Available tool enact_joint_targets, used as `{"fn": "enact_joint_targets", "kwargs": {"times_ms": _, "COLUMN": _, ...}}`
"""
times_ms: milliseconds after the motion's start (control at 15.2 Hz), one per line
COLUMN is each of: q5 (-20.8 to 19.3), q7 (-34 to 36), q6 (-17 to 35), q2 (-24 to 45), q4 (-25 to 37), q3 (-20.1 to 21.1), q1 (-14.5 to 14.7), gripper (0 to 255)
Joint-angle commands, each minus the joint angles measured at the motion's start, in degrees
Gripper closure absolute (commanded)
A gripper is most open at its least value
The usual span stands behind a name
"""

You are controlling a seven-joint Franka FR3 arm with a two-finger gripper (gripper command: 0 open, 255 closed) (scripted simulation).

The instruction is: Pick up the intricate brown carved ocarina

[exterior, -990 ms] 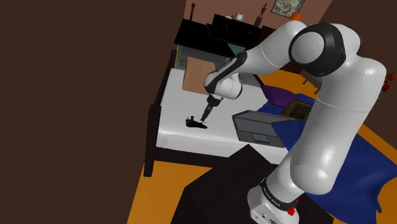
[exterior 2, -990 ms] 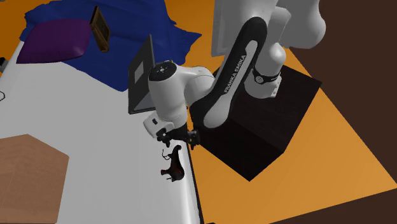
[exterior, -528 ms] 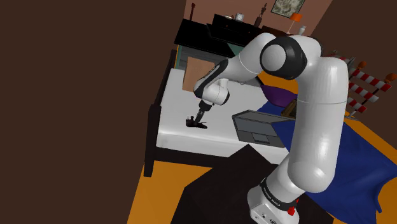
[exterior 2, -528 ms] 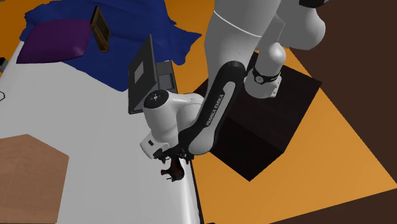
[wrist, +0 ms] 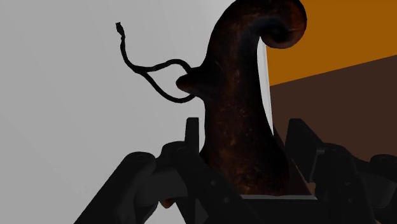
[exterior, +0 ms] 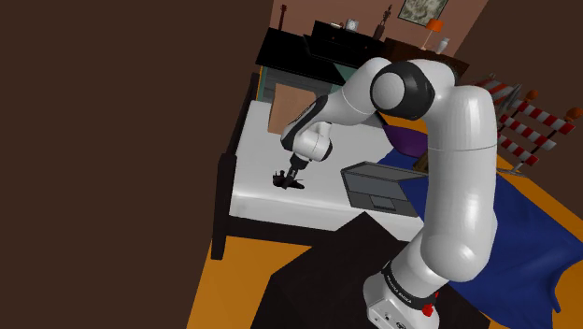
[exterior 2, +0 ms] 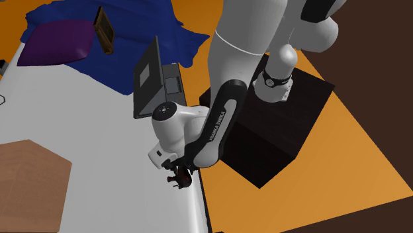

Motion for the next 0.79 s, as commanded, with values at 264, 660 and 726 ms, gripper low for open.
{"fn": "enact_joint_targets", "kwargs": {"times_ms": 264, "q5": 0.1, "q7": -0.1, "q6": 0.1, "q2": 0.1, "q4": 0.0, "q3": 0.1, "q1": -0.1, "gripper": 255}}
{"fn": "enact_joint_targets", "kwargs": {"times_ms": 660, "q5": -0.8, "q7": 0.8, "q6": -0.8, "q2": -1.3, "q4": -0.6, "q3": -0.7, "q1": 0.5, "gripper": 255}}
{"fn": "enact_joint_targets", "kwargs": {"times_ms": 726, "q5": -1.3, "q7": 1.2, "q6": -1.2, "q2": -2.1, "q4": -0.9, "q3": -1.2, "q1": 0.9, "gripper": 255}}
